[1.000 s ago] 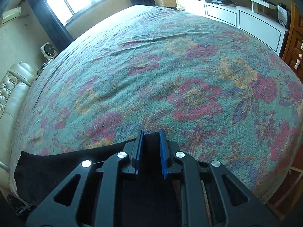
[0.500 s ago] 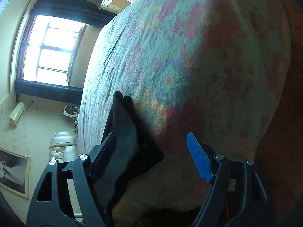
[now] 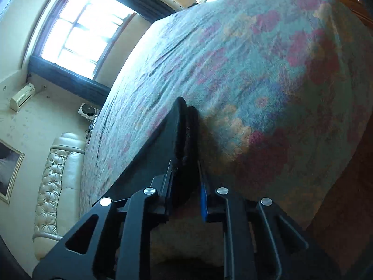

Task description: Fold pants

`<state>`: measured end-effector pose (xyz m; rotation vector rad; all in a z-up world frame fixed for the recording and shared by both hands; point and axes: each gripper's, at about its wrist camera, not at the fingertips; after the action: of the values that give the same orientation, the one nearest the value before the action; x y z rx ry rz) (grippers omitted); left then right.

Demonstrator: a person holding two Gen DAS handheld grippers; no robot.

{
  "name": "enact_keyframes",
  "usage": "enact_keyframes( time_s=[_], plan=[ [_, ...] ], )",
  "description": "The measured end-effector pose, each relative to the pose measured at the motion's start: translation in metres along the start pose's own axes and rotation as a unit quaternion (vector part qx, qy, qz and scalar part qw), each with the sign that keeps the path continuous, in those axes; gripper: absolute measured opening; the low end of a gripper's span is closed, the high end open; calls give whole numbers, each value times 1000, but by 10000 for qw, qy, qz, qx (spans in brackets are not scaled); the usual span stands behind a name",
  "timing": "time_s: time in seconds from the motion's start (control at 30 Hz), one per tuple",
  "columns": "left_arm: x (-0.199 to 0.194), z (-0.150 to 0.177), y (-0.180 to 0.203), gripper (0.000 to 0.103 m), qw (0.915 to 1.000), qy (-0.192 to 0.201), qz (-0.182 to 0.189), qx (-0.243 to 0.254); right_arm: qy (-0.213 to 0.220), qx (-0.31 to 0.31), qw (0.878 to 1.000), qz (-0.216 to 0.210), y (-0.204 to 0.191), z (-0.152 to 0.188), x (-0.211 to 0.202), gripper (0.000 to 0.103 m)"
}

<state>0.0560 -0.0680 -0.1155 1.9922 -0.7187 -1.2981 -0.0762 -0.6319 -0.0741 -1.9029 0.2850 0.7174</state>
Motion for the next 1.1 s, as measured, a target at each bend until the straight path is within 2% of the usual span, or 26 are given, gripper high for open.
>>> enact_keyframes(
  time_s=[0.03,0.07,0.13,0.2,0.27,0.33,0.37,0.4,0.5,0.57,0.63,0.67,0.7,0.73,0.77,0.83,0.9,0.97,1.03,1.1],
  plan=[
    [0,0,0,19,10000,6,-3,10,132,-307,9994,-27,-10,-3,-4,17],
    [-1,1,0,20,10000,11,3,13,238,-658,9975,127,-18,-5,-3,17],
    [-1,1,0,21,10000,14,10,17,188,-1080,9917,667,-18,-9,14,17],
    [-1,1,1,21,10000,8,19,1,-237,-710,9923,985,9,-11,36,17],
    [-2,1,1,22,10000,-24,74,-17,-269,1,9988,410,30,-15,32,22],
    [-5,1,5,24,9999,-69,34,82,-14,324,9989,340,37,-20,15,43],
    [-7,1,8,27,9997,-89,-26,207,190,248,9987,406,33,-25,7,66],
    [-10,4,14,32,9991,-115,-87,391,269,113,9986,448,27,-31,3,72],
    [-20,15,37,47,9925,-202,-225,1183,-155,-226,9992,283,13,-51,15,73],
    [-29,21,54,56,9829,-158,-242,1819,-518,-263,9982,111,13,-60,29,73],
    [-43,20,70,72,9700,89,-302,2411,-931,-174,9955,-63,12,-63,52,73],
    [-51,17,75,79,9635,276,-349,2640,-1271,-121,9916,-197,12,-62,65,73],
    [-59,13,79,81,9575,452,-380,2823,-1531,-117,9878,-252,11,-59,75,76],
    [-66,7,81,82,9519,580,-422,2978,-1567,-252,9871,-189,6,-57,79,79],
    [-72,1,80,84,9480,660,-478,3075,-1620,-314,9861,-212,3,-57,80,83],
    [-83,-13,71,84,9445,789,-676,3118,-1850,-226,9813,-480,-2,-58,82,83],
    [-94,-29,54,84,9475,878,-850,2956,-1865,-434,9805,-451,-7,-59,80,82],
    [-103,-44,36,84,9511,910,-987,2782,-1739,-313,9835,-379,-3,-64,80,79],
    [-110,-58,19,84,9514,883,-1198,2698,-1716,-64,9840,-483,2,-67,82,79],
    [-115,-69,10,84,9502,912,-1386,2639,-1916,-321,9800,-437,-6,-61,89,79]
  ],
)
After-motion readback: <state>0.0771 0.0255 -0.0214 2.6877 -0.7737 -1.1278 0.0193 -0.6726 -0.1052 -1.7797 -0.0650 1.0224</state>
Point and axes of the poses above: each gripper's, at about its wrist camera, not at the fingertips, and x roughly the way its jaws point, y to its right, z to its underside, and after that the axes turned 9 degrees about x, right-handed
